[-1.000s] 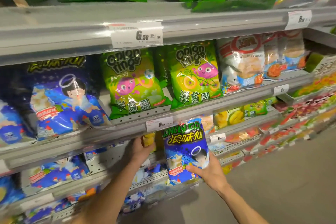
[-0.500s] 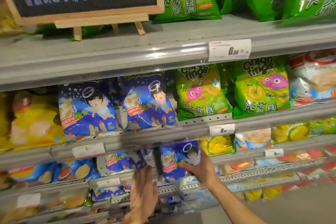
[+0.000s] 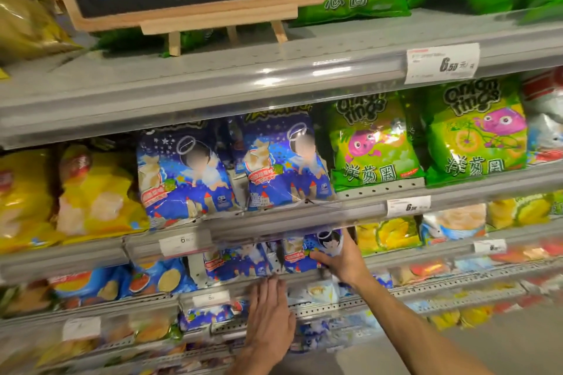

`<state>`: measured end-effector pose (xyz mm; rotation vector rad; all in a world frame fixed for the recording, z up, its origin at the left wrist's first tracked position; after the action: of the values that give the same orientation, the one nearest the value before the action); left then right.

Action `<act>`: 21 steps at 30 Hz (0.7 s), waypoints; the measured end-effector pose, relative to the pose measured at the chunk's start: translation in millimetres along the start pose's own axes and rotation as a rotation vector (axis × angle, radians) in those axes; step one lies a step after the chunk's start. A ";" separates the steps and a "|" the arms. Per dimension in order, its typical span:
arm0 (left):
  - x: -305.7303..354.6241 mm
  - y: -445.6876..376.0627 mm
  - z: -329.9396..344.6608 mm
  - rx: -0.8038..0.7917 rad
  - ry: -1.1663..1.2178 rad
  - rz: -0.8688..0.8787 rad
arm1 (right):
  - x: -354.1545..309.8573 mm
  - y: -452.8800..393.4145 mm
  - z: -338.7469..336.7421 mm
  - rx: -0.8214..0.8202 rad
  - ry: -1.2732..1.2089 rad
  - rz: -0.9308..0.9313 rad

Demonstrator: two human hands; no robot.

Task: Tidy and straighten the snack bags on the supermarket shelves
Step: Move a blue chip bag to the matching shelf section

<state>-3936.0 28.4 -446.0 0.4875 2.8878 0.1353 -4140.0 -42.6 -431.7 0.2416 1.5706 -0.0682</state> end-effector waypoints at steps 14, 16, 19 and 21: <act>-2.6 -1.9 -4.5 0.006 0.068 0.035 | 13.3 -11.8 13.3 -0.117 0.075 0.101; -1.5 -2.5 -4.4 0.011 0.068 0.032 | 10.0 -7.2 14.5 -0.095 0.112 0.089; 0.9 -3.8 -6.4 0.012 0.064 0.026 | 7.1 -1.4 20.1 -0.067 0.130 0.073; 3.0 -4.9 -8.2 0.000 0.051 0.017 | 7.7 -0.3 19.9 -0.068 0.155 0.069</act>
<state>-3942.1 24.3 -439.2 0.5163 2.9342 0.1531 -4120.5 -45.9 -439.8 0.2519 1.7144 0.0590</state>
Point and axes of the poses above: each hand's wrist, its own y-axis away from the middle knuckle, its own z-axis out of the palm, x = y × z, the point moved 7 cm from there along -y, towards the middle knuckle, and after that the axes turned 14 degrees about -y, right-handed, at the moved point
